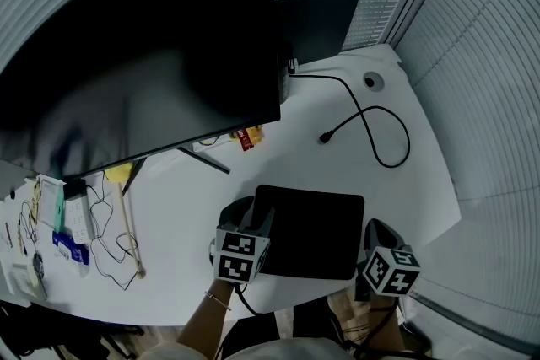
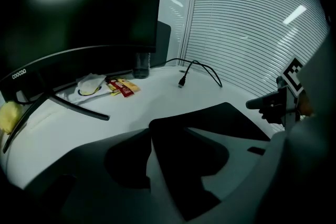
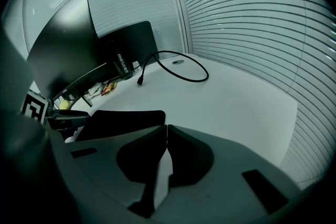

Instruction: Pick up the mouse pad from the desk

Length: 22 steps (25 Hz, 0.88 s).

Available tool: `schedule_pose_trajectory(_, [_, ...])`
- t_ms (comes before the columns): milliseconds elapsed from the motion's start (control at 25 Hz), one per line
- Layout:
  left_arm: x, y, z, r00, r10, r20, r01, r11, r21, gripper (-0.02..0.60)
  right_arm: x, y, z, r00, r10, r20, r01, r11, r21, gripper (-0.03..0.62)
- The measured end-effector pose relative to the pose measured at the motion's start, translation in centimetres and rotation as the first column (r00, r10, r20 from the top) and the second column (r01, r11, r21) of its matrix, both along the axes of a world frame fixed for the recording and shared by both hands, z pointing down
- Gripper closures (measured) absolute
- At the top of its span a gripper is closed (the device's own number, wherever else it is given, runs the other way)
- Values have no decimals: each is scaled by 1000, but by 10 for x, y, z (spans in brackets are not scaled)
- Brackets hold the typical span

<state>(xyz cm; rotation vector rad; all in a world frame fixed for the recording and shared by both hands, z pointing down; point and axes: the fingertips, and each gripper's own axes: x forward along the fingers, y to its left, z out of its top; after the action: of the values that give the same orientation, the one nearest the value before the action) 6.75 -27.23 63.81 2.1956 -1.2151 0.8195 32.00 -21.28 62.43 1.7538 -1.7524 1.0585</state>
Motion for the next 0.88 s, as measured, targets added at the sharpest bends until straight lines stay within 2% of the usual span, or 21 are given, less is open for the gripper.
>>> schedule_pose_trajectory(320, [-3,-3,8,998,-27,55,30,997,-64,386,8,3,2,1000,13,2,-13,1000,-10,562])
schedule_pose_trajectory(480, [1,-2,6,999,-30,43,34,994,-104,413,8,3,2,1000,15,7,-15,1000,-13,561])
schedule_pose_trajectory(720, [2,-2,6,999,-34,38,38,992,-118,425,7,6,6,1000,14,19,-14,1000,-11,561])
schedule_pose_trajectory(880, [4,-1,7,999,-35,32,40,989,-139,465,7,7,7,1000,15,22,-15,1000,-7,562])
